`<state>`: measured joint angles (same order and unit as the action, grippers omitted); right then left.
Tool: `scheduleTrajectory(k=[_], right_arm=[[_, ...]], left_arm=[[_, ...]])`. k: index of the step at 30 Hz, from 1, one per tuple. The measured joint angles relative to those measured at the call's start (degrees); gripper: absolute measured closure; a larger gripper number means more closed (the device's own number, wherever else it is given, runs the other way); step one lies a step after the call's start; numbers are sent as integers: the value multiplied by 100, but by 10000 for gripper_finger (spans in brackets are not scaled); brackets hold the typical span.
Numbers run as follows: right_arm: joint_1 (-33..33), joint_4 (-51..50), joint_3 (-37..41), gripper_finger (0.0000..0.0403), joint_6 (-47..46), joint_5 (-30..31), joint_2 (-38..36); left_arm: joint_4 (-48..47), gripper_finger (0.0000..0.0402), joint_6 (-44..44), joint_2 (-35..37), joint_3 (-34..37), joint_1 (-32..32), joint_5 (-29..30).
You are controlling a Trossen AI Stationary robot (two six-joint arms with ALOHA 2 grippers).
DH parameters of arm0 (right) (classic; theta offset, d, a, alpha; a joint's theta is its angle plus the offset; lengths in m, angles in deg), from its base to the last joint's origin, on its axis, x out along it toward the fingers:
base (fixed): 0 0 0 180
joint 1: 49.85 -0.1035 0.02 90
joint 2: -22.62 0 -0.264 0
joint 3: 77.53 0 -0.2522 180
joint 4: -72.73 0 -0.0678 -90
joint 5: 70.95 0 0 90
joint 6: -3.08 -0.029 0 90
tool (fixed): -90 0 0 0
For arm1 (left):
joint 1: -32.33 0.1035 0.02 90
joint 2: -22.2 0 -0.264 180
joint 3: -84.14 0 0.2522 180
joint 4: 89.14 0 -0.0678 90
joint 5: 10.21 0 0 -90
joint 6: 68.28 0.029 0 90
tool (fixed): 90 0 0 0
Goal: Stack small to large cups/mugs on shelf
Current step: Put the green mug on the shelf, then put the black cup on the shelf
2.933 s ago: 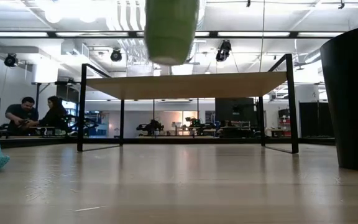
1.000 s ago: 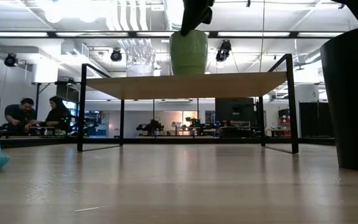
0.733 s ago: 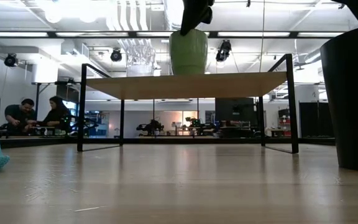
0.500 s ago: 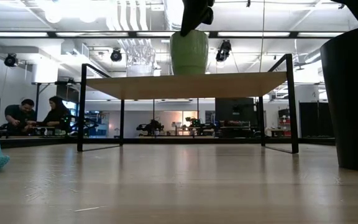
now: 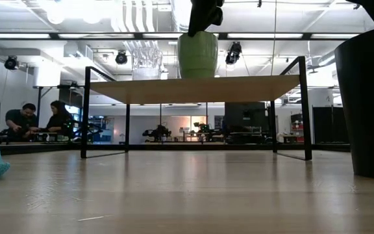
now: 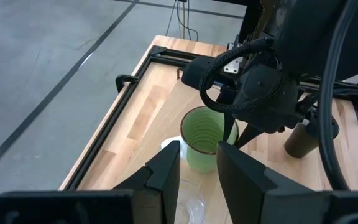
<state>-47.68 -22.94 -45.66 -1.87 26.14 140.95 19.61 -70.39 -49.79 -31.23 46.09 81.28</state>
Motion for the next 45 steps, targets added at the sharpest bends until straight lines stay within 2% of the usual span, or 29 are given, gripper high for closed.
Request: scheduleTrajectory(k=[10,19,23,29,38,45], right_arm=[[-33,-17,0,323,-29,1,-49],[-273,-287,-59,323,-288,-49,-485],[-589,-858,-51,328,-546,-324,-833],[-1262,-810,9,328,-837,-1018,-1429],[-2299,-806,254,326,-2016,-873,-1860],[-2821,-812,1442,328,-3038,-704,-1937]], left_arm=[[-1,311,0,2,0,-1,-1],[-3,311,0,2,0,-2,-1],[-7,311,3,2,0,-1,-1],[-6,311,249,4,38,0,0],[-2,311,249,4,122,2,23],[22,311,247,4,52,2,25]])
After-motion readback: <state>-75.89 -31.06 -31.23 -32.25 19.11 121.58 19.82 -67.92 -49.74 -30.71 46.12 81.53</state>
